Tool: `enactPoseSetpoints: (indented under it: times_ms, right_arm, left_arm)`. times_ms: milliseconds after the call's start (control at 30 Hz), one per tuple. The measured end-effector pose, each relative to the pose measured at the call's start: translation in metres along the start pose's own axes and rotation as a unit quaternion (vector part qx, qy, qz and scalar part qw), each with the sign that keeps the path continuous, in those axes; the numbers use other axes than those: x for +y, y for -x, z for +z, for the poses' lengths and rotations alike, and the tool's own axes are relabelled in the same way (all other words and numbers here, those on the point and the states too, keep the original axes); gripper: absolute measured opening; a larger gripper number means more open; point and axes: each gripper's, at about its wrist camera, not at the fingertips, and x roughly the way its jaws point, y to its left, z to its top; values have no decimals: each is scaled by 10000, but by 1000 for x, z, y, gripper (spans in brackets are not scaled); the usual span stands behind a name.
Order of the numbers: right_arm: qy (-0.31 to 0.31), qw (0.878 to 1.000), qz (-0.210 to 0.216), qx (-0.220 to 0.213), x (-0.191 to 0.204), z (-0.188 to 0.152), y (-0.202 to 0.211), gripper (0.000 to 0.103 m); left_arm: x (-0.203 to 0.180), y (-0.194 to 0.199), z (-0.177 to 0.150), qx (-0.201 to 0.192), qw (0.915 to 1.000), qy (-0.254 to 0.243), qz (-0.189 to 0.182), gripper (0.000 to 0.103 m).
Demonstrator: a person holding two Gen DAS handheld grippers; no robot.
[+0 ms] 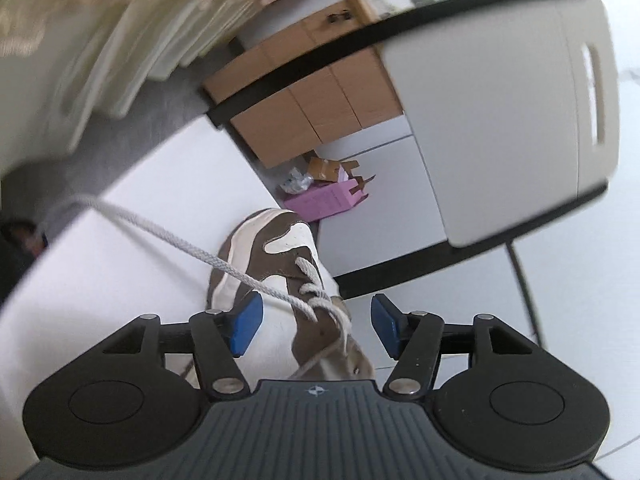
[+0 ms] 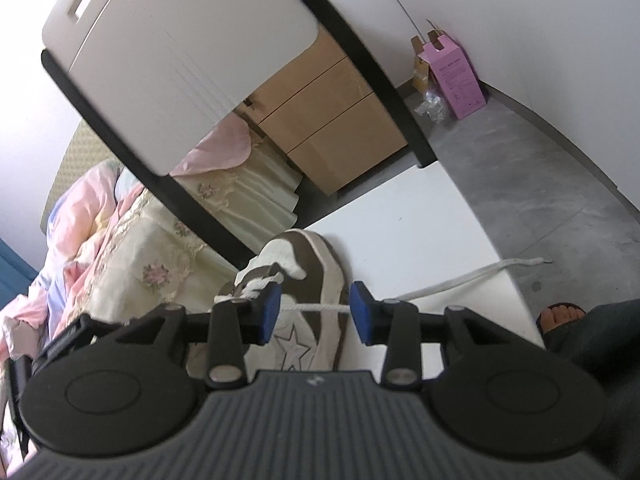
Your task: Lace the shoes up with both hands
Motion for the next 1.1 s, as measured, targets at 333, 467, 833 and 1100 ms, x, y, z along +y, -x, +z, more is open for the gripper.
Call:
enactPoseSetpoints:
  times_ms: [333, 467, 833, 1100]
  right_arm:
    - [741, 9971, -137, -94, 27, -2, 5, 41]
    - [891, 9958, -186, -74, 34, -2, 8, 41]
    - [2063, 9782, -8, 250, 92, 2, -18, 40]
    - [3552, 9332, 135, 521, 158, 6, -70, 40]
  left_arm:
    - [20, -22, 14, 4, 9969, 790, -17, 62]
    - [16, -19, 28, -195, 9971, 723, -98, 53]
    - [0, -6, 67, -788, 9959, 410, -192, 3]
    - [-14, 6, 65, -754, 9944, 45, -745, 3]
